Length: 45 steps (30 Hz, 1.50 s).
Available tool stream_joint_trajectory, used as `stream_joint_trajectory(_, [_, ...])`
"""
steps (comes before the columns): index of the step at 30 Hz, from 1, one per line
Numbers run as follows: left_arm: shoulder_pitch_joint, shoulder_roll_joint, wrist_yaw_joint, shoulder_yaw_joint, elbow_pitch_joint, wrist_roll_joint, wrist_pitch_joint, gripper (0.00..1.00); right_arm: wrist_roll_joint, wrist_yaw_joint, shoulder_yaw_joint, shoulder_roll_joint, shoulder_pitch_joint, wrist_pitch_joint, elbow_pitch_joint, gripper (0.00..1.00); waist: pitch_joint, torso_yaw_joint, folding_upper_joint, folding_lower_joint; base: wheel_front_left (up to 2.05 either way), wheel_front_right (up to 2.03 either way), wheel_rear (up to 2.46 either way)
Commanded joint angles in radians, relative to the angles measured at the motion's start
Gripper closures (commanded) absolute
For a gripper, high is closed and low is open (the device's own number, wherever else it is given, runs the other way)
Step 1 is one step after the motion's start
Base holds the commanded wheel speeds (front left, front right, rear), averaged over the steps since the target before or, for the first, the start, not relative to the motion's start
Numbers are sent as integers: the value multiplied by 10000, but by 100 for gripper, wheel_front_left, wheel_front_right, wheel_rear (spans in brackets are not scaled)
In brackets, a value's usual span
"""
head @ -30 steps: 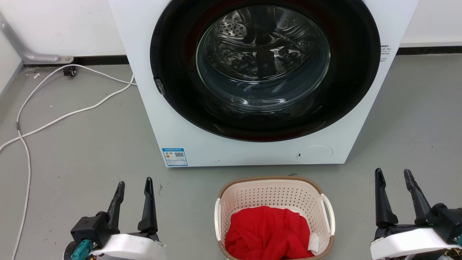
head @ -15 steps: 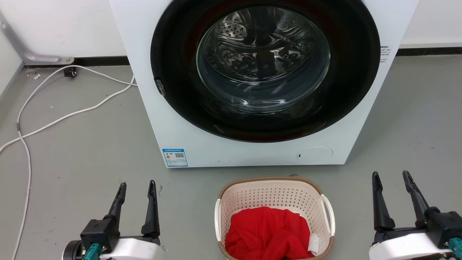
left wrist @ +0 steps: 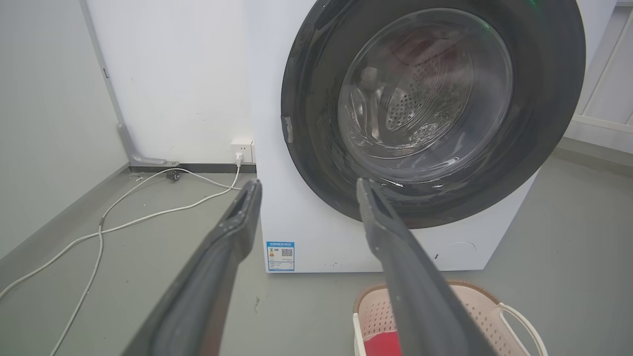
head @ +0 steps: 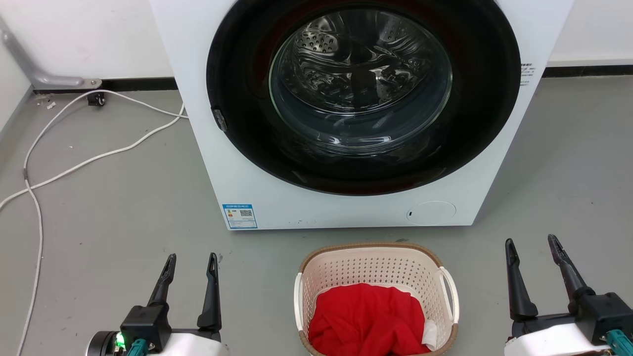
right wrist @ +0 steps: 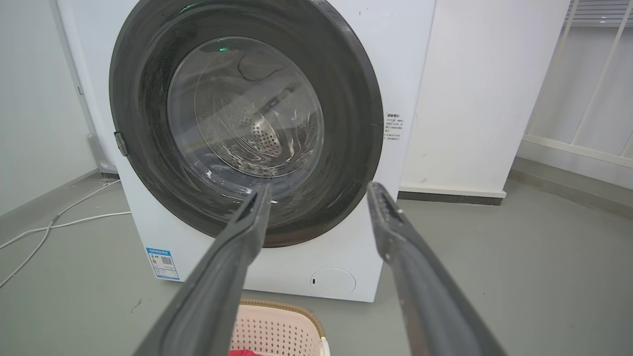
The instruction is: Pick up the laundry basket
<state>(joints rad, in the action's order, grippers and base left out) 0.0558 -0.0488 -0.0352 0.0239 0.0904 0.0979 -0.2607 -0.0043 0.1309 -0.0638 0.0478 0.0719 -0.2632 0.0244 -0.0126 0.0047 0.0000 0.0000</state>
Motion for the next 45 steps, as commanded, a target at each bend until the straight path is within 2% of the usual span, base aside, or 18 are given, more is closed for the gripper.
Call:
stream_joint_trajectory(1, [72, -27, 16, 1, 31, -39, -65, 0, -44, -3, 6, 44, 132, -25, 0, 0, 2, 2, 0, 0, 0, 0, 0])
stream_joint_trajectory(19, [95, -27, 16, -14, 143, 118, -63, 0, 88, -3, 33, 44, 152, -25, 101, 0, 20, 31, 0, 0, 0, 0, 0])
stream_joint_trajectory(31, [-335, -25, -154, 145, 423, 229, -62, 0, -168, -3, 8, 42, -296, -23, 347, 0, 358, -158, 0, 0, 0, 0, 0])
stream_joint_trajectory(37, [-1162, -24, -385, 555, 1198, 245, -51, 0, -490, -3, -66, 36, -956, -23, 1031, 0, 1082, -354, 0, 0, 0, 0, 0])
stream_joint_trajectory(38, [-1724, -22, -513, 838, 1854, 278, -50, 0, -618, -5, -72, 38, -1502, -23, 1366, 0, 1589, -418, 0, 0, 0, 0, 0])
stream_joint_trajectory(45, [-3273, -24, -606, 1289, 3571, 523, -51, 0, -1068, -5, 111, 33, -2908, -25, 2915, 0, 2950, -570, 0, 0, 0, 0, 0])
